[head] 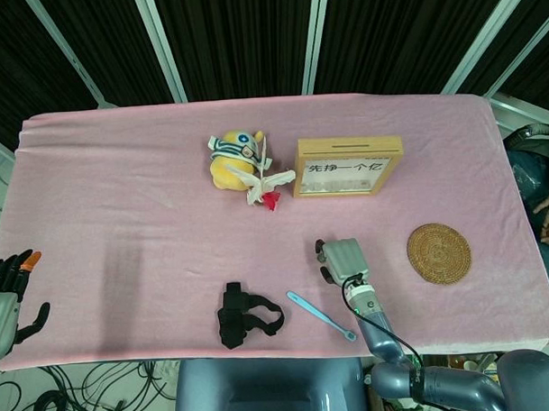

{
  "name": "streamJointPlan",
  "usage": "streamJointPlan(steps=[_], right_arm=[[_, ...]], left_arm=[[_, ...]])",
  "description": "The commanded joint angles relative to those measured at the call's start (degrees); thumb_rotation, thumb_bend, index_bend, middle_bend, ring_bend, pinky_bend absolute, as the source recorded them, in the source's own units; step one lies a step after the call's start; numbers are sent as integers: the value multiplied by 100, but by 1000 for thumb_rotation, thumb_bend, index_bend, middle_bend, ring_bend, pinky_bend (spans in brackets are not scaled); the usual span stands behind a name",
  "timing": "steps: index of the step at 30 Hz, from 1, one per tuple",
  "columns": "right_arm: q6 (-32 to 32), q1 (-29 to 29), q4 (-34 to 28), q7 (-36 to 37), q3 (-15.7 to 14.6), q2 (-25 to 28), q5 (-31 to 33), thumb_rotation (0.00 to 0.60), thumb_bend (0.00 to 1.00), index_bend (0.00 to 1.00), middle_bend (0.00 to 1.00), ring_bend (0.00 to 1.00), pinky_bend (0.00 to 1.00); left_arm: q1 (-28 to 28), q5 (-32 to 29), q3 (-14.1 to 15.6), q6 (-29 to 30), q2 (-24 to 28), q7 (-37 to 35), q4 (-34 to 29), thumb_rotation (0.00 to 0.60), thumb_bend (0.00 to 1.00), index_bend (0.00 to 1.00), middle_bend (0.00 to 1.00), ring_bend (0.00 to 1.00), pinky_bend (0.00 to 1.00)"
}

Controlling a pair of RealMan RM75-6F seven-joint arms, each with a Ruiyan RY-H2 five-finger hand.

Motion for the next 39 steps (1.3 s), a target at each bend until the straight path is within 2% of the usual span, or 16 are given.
streamJointPlan(steps=[1, 39], right_arm=[[6, 4, -10, -3, -3, 3, -5, 600, 306, 414, 983, 1000, 1000], [-30, 49, 148, 30, -26, -56, 63, 600, 314, 414, 983, 1000, 1000]], left_arm=[[1, 0, 0, 3, 0, 0, 0, 600, 407, 29, 29, 0, 0], [14, -11, -15, 22, 7, -35, 12, 600, 407, 28, 28, 0, 0]])
